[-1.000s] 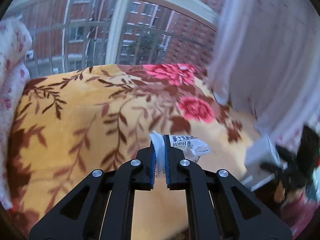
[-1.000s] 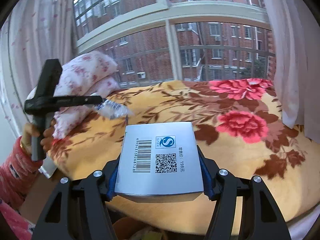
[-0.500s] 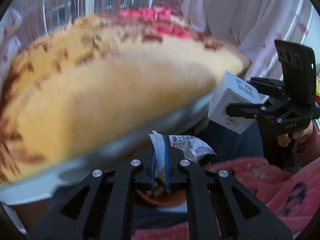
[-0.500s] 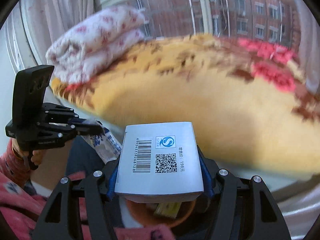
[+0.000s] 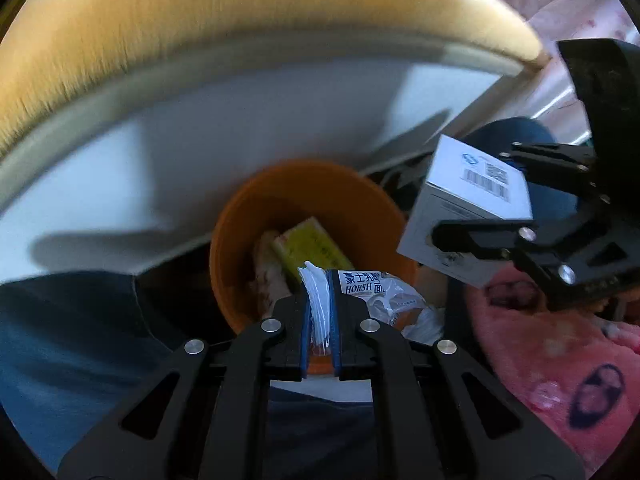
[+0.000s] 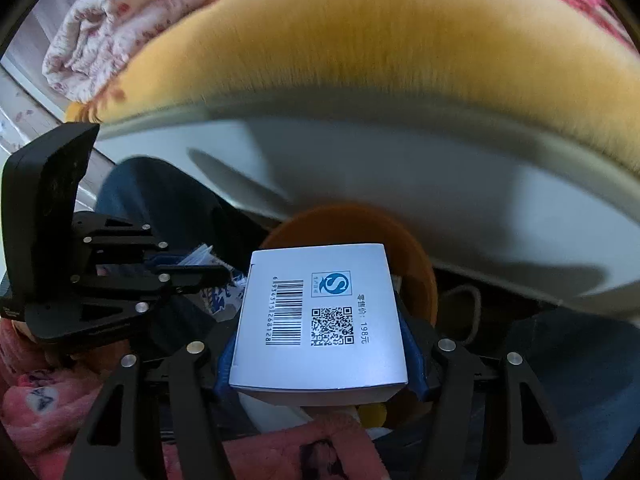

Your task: Collect trash

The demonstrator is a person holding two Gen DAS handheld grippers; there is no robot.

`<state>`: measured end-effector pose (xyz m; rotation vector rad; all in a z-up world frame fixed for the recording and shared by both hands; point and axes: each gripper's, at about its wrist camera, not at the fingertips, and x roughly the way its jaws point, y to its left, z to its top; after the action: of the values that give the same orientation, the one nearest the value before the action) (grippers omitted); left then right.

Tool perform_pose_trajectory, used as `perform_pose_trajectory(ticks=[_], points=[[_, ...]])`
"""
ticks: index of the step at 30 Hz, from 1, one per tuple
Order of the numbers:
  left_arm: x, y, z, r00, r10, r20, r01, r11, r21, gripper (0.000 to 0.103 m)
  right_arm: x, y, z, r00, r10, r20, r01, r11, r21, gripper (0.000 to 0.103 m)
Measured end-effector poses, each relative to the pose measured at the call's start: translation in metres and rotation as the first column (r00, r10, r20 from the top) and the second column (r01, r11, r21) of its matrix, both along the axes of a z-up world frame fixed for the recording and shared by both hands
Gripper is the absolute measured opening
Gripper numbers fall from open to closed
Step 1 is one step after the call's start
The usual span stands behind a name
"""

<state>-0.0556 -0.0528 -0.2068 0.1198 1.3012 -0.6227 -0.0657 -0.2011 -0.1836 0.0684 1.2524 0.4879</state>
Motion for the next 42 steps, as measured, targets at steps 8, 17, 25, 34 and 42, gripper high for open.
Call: perform_pose_trajectory(ticks=[8,17,25,34,42], points=[[0.005,-0.004,-0.025,0.999,0.032,-0.040,-0.030,0.998,0.058,0.017,0.006,0.005,-0.023,0.997,-0.022,-0.070,0.022,1.000,-0.003,0.079],[0.009,0.006,-0.014,0.994,0.110,0.018,-0.112,0.990,0.081,0.078,0.005,-0.014,-0.015,0.993,-0.112,-0.042,0.112,0.994,-0.001,0.092],[0.010,0.006,-0.015,0.994,0.111,0.019,-0.113,0.987,0.110,0.078,0.003,-0.026,-0.013,0.989,-0.145,-0.033,0.145,0.989,0.007,0.095],[0.007,0.011,0.012,0.986,0.145,0.076,-0.152,0.984,0.089,0.078,0.000,-0.036,0.014,0.985,-0.166,0.033,0.166,0.986,0.025,0.096],[0.010,0.013,0.072,0.959,0.186,0.214,-0.195,0.980,0.024,0.078,0.005,-0.043,0.066,0.969,-0.191,0.155,0.180,0.980,0.084,0.096]])
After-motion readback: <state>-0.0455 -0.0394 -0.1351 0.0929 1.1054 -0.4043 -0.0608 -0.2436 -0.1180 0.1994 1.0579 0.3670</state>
